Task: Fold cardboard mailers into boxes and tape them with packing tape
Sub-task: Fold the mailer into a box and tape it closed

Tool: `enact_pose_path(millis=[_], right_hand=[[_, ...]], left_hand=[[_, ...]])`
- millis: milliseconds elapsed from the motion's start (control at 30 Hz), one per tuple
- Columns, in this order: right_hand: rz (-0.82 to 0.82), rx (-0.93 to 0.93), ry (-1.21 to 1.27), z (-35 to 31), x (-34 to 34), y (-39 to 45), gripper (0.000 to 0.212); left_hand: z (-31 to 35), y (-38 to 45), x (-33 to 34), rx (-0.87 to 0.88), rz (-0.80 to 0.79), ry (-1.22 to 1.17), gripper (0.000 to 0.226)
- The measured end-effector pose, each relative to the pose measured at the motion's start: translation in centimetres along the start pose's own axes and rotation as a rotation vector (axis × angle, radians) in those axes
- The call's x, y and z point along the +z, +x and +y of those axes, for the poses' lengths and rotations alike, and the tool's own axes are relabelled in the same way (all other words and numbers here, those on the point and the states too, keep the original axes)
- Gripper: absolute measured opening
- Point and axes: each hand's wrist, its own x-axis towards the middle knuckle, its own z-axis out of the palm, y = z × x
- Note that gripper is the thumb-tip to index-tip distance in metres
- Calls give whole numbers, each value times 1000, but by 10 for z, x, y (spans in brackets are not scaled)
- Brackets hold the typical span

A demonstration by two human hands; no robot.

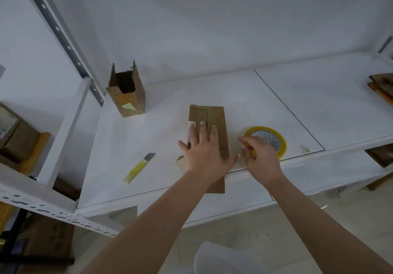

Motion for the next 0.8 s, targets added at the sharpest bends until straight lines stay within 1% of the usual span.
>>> enact_pose_path(millis=[33, 100, 167, 200, 233, 267, 333, 367, 433, 467, 500, 567, 633, 667, 733, 800], right_hand=[[-9, 12, 0, 0, 0, 0, 27], [-28, 28, 1, 0, 0, -1, 27], [-41, 34, 12, 1, -1, -2, 27], [-44, 41, 26, 0, -1, -1, 28], [-45, 53, 48, -1, -1, 0, 28], [-43, 71, 76, -3, 0, 1, 28], [-36, 140, 137, -11, 2, 6, 29], [-45, 187, 172, -16, 3, 10, 34], [-102, 298, 284, -27, 5, 16, 47], [-133, 347, 376, -33, 5, 19, 50], [-155, 377, 462, -38, 5, 22, 50], [-161, 369, 502, -47, 6, 26, 40], [-142, 356, 477, -50, 6, 31, 27], [-141, 352, 447, -51, 5, 33, 24], [-161, 333, 361, -50, 1, 36, 26], [-181, 312, 279, -49, -3, 38, 28]], left_hand=[[2, 2, 4, -36, -40, 18, 100], [1, 4, 9, -74, -88, 50, 97], [-7, 3, 9, -79, -52, 9, 90], [-11, 2, 6, -87, -7, -73, 86], [-17, 0, 3, -108, 43, -209, 83], [-22, -1, -2, -132, 88, -396, 82], [-29, -2, -13, -161, 161, -829, 76], [-30, -3, -18, -182, 187, -1033, 66], [-28, -6, -26, -287, 203, -1379, 33], [-26, -7, -28, -356, 179, -1525, 26], [-24, -9, -29, -400, 141, -1648, 27], [-25, -13, -27, -435, 96, -1810, 39], [-31, -17, -27, -482, 113, -1858, 40], [-37, -17, -25, -504, 134, -1821, 36], [-51, -17, -22, -496, 174, -1580, 29], [-64, -17, -19, -499, 173, -1352, 31]])
